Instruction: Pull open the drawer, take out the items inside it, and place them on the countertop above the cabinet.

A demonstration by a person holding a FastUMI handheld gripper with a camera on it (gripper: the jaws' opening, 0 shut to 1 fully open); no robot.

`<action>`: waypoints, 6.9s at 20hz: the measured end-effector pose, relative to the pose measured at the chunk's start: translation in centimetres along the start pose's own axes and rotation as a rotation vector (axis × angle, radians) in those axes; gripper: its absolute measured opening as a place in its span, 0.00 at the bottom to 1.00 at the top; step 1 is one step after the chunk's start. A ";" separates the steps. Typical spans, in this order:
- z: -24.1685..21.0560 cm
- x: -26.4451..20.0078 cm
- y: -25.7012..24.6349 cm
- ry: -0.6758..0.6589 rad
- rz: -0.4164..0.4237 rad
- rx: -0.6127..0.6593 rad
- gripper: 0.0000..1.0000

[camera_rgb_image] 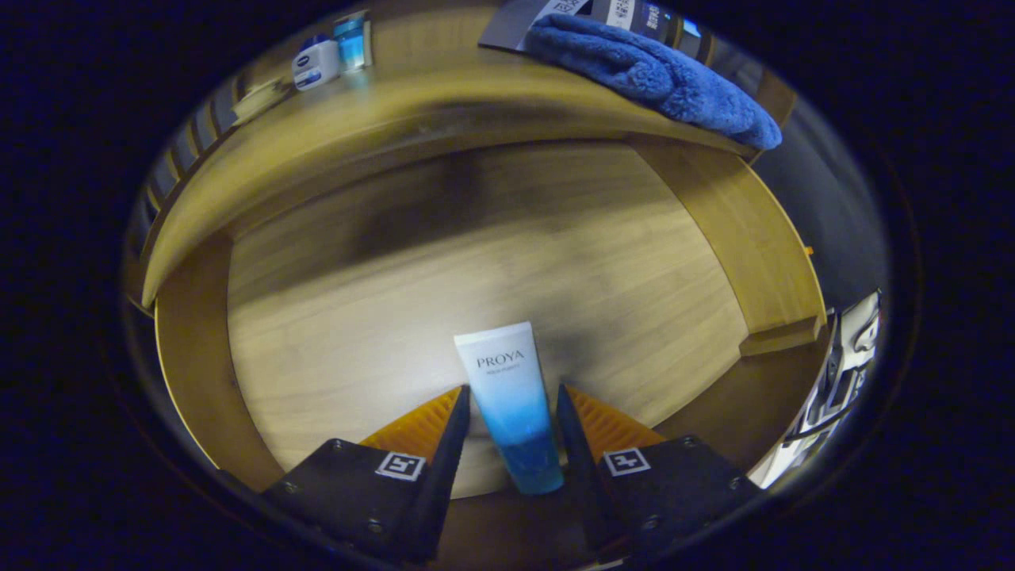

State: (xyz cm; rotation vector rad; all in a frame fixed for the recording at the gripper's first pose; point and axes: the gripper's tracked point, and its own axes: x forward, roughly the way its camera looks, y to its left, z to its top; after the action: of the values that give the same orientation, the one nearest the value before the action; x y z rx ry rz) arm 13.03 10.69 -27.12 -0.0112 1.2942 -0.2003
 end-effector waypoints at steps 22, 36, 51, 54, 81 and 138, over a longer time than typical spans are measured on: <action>7.9 -9.9 0.7 -0.572 0.116 0.163 0.47; 16.3 -17.6 3.0 -0.744 0.140 0.046 0.47; 21.3 -11.4 8.6 -0.661 0.319 -0.042 0.47; 21.9 -10.5 9.7 -0.675 0.348 -0.045 0.47; 9.5 -21.9 -6.9 -1.015 0.075 0.144 0.47; -8.2 -9.1 -0.9 -0.766 0.196 -0.103 0.44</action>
State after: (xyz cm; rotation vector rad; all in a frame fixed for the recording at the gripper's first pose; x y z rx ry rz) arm 2.70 12.10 -20.62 -0.0441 0.5343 0.0447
